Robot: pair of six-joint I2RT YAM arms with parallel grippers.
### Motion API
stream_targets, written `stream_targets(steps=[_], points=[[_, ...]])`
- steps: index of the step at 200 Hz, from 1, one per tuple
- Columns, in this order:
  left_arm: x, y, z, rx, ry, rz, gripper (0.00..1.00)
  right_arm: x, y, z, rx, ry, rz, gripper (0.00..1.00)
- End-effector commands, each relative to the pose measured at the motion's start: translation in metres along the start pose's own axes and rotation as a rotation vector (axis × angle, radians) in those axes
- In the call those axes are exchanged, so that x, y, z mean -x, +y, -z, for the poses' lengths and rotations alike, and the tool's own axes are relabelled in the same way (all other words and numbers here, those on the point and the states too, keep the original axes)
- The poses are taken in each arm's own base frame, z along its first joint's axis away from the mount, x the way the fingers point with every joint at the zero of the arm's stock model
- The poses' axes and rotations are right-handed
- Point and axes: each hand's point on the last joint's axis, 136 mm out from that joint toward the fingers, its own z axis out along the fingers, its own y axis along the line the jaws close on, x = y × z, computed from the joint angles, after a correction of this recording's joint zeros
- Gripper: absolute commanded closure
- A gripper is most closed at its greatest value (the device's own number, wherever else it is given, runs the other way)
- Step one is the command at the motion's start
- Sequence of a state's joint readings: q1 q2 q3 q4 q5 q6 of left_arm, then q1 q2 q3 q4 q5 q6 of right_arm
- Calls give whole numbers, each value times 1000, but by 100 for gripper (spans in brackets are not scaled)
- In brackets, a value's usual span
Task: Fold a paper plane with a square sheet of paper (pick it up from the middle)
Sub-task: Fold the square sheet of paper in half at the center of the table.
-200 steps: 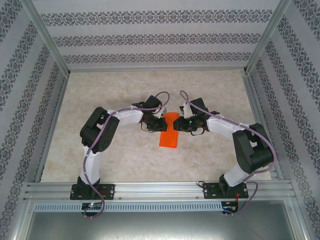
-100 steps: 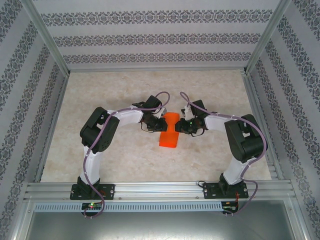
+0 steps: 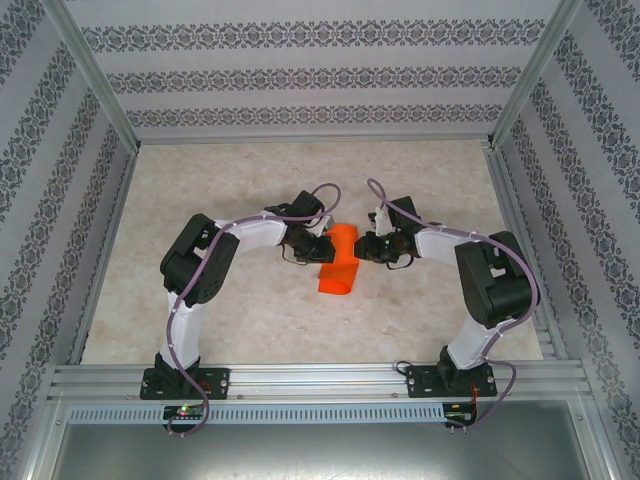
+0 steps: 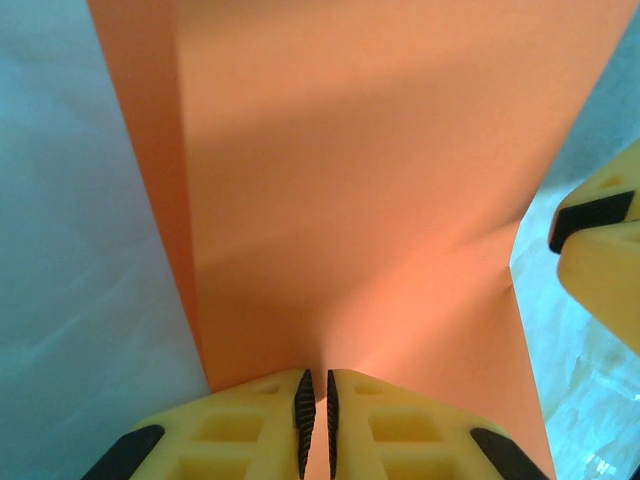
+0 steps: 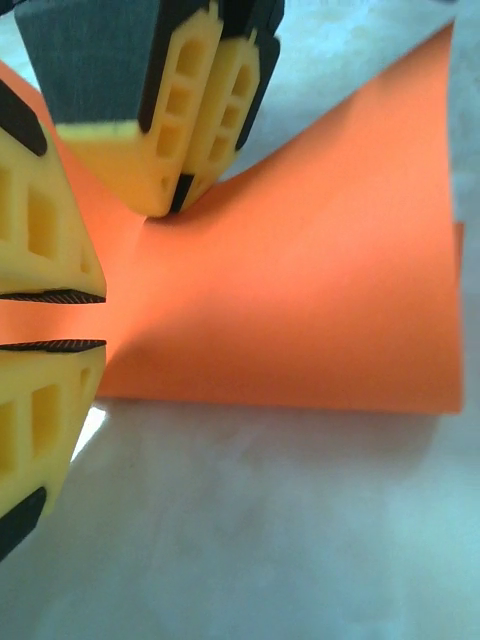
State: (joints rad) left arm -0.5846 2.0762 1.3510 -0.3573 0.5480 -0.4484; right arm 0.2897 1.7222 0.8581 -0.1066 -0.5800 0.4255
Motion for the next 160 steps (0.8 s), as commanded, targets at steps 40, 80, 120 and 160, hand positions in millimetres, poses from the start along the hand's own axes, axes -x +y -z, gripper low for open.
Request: stream_targets(steps=[40, 80, 120, 160], points=[[-42, 46, -19, 179, 139, 36, 82, 20, 0, -13, 18, 4, -12, 81], [-45, 49, -18, 191, 142, 33, 82, 19, -31, -21, -87, 22, -37, 82], [-50, 52, -17, 197, 155, 36, 82, 23, -60, -10, -192, -16, -72, 81], [-51, 52, -19, 195, 161, 39, 82, 44, -35, 7, -162, -108, -27, 78]])
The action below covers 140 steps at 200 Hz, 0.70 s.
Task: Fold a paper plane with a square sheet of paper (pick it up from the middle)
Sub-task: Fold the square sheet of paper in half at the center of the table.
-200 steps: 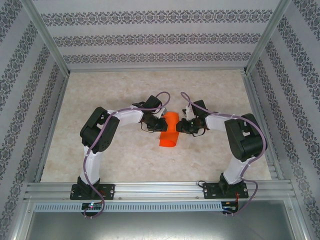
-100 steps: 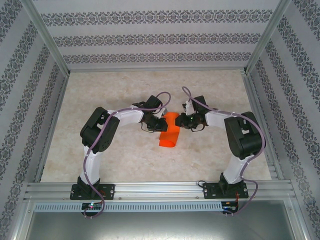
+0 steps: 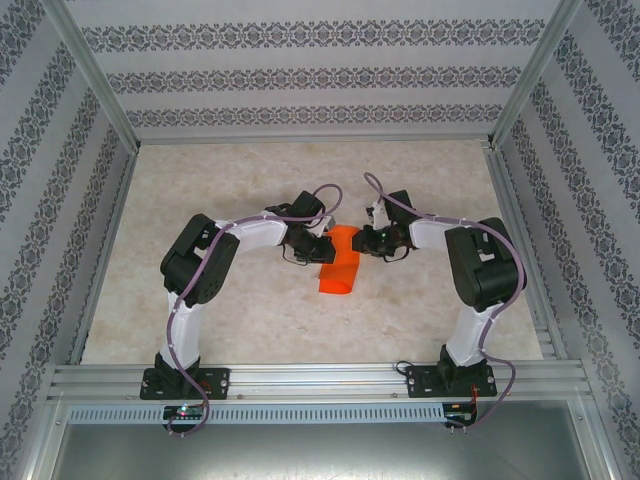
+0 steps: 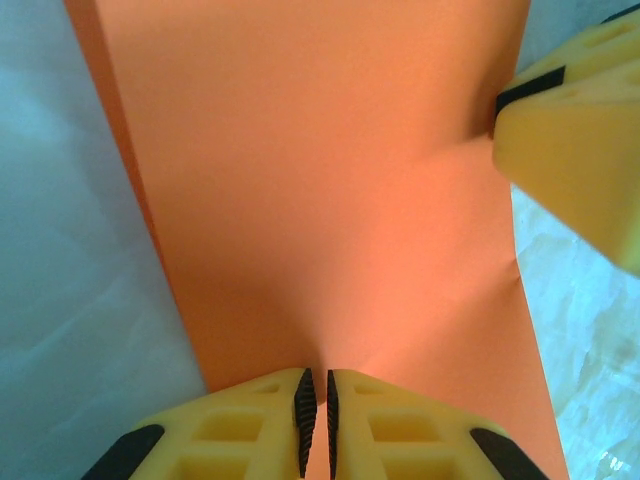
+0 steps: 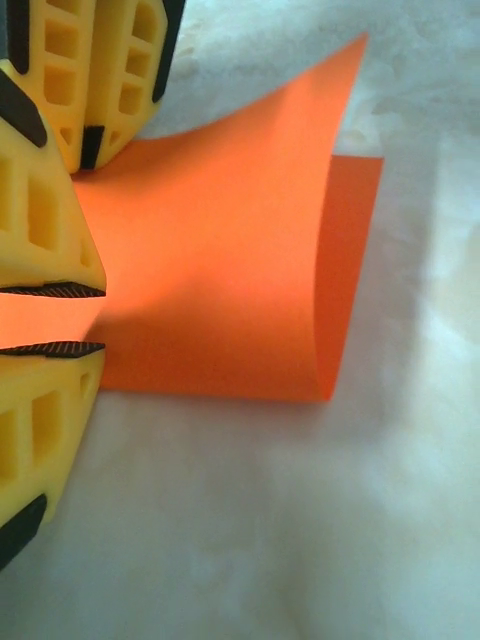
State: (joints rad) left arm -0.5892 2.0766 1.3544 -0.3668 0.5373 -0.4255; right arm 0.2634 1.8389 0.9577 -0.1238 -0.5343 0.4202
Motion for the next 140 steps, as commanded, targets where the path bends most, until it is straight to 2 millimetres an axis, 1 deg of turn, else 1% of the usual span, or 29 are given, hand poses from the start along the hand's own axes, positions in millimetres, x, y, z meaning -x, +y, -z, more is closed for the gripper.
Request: stream_targets(steps=[1, 20, 36, 42, 55, 90, 101, 140], points=[[-52, 50, -19, 181, 161, 62, 82, 20, -13, 20, -97, -104, 3, 77], [-51, 50, -19, 181, 161, 60, 82, 29, 9, 29, -15, -152, 3, 77], [-51, 50, -19, 181, 164, 59, 82, 28, 27, 25, 27, -140, 18, 76], [-51, 50, -19, 181, 164, 59, 82, 28, 32, 23, 35, -134, 22, 76], [-50, 49, -18, 181, 162, 58, 82, 30, 33, 18, 45, -128, 17, 77], [-52, 50, -17, 184, 163, 58, 82, 35, 25, 0, 43, -101, 4, 77], [-52, 50, -17, 185, 163, 57, 82, 36, 18, -4, 17, -91, 3, 77], [-54, 52, -14, 200, 166, 50, 82, 45, -9, -8, -61, -101, -16, 77]])
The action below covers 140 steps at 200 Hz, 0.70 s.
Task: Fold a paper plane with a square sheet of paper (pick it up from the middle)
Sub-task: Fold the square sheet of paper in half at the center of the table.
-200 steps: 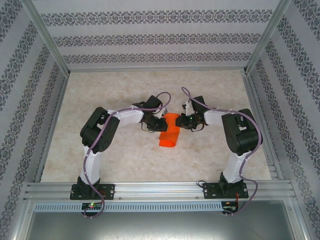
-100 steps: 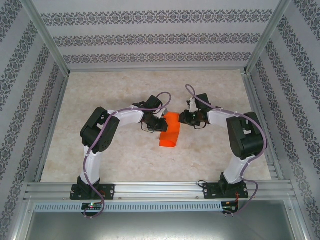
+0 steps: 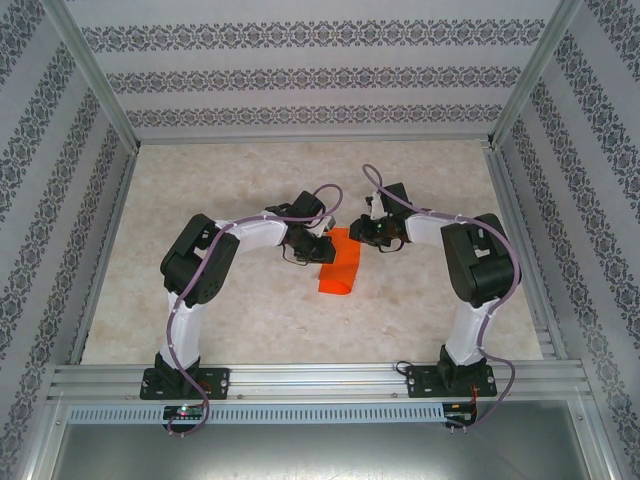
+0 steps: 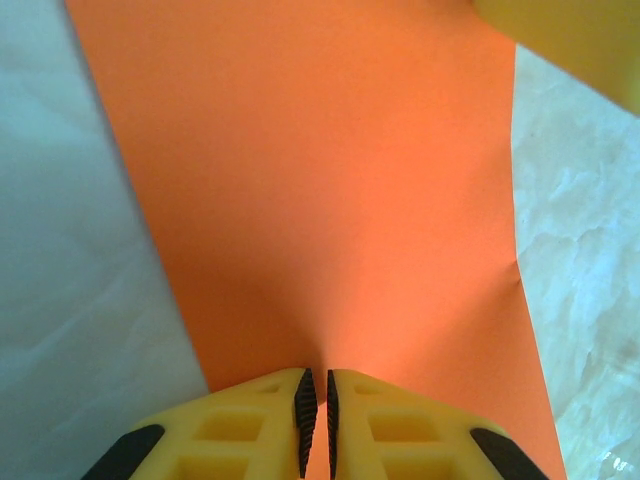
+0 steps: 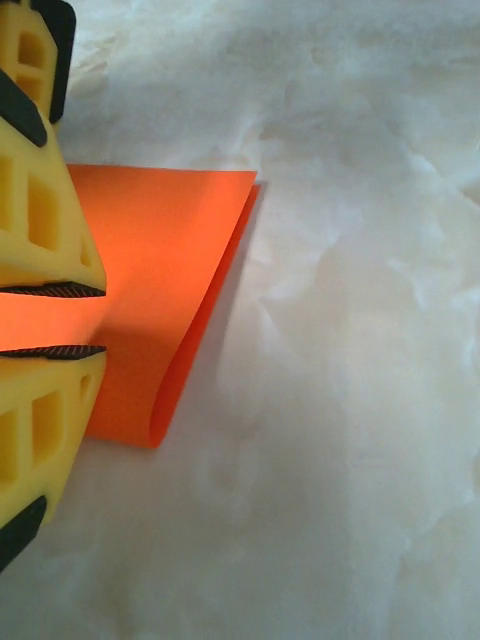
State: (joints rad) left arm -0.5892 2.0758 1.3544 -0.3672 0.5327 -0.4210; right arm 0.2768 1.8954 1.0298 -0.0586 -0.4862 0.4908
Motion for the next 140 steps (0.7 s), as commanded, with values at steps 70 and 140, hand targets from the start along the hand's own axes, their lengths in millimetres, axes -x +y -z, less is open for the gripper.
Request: stream_targets(steps=[70, 140], points=[[-61, 51, -13, 190, 194, 45, 82, 19, -52, 1, -110, -52, -55, 76], [-62, 48, -12, 180, 201, 44, 82, 35, -23, 26, 14, -137, -53, 76]])
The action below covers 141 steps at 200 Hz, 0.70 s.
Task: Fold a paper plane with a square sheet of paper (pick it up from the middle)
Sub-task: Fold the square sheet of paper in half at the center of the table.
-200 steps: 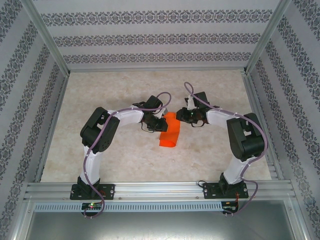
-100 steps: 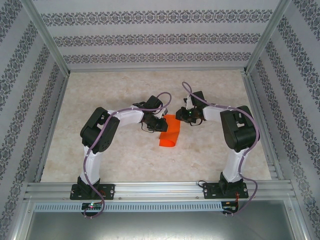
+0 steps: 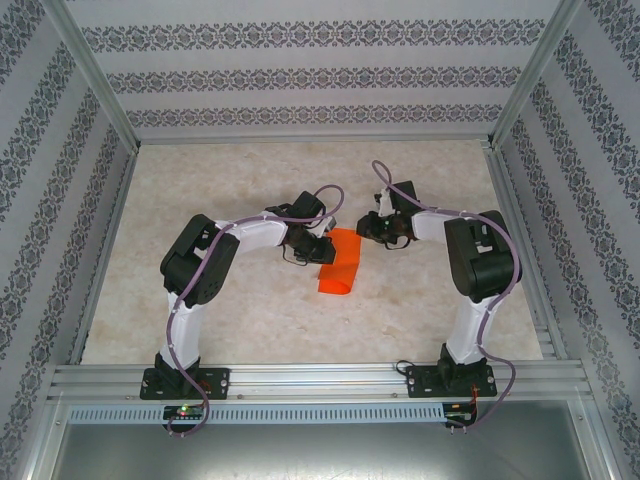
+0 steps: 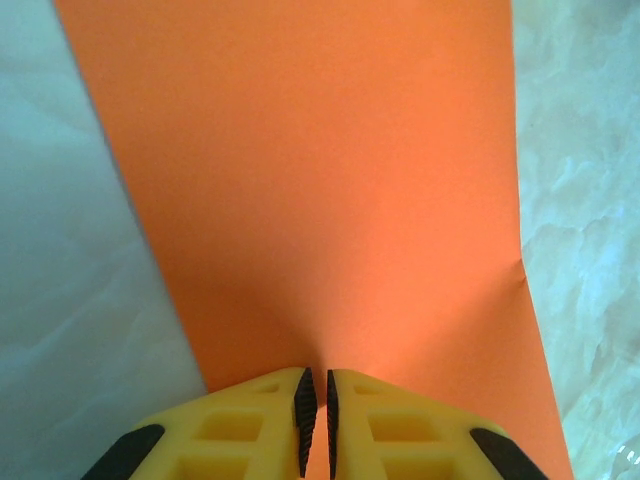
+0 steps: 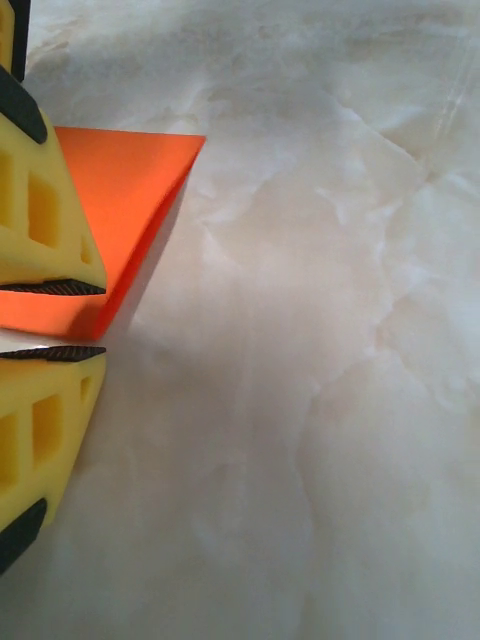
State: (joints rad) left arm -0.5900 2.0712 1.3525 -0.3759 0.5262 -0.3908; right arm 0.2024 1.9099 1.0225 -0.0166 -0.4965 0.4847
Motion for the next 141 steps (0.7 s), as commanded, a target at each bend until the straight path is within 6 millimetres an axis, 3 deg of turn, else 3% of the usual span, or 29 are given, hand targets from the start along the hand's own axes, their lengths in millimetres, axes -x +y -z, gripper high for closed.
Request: stream_targets(steps=[1, 42, 99, 141], points=[[-62, 46, -14, 169, 201, 71, 82, 16, 3, 17, 26, -81, -13, 76], [-56, 43, -15, 159, 195, 71, 82, -8, 28, 42, 120, -83, -23, 75], [-51, 40, -16, 154, 194, 64, 82, -72, 62, 34, 218, 80, -90, 76], [-51, 41, -20, 151, 202, 65, 82, -98, 58, 27, 175, 156, -84, 77]])
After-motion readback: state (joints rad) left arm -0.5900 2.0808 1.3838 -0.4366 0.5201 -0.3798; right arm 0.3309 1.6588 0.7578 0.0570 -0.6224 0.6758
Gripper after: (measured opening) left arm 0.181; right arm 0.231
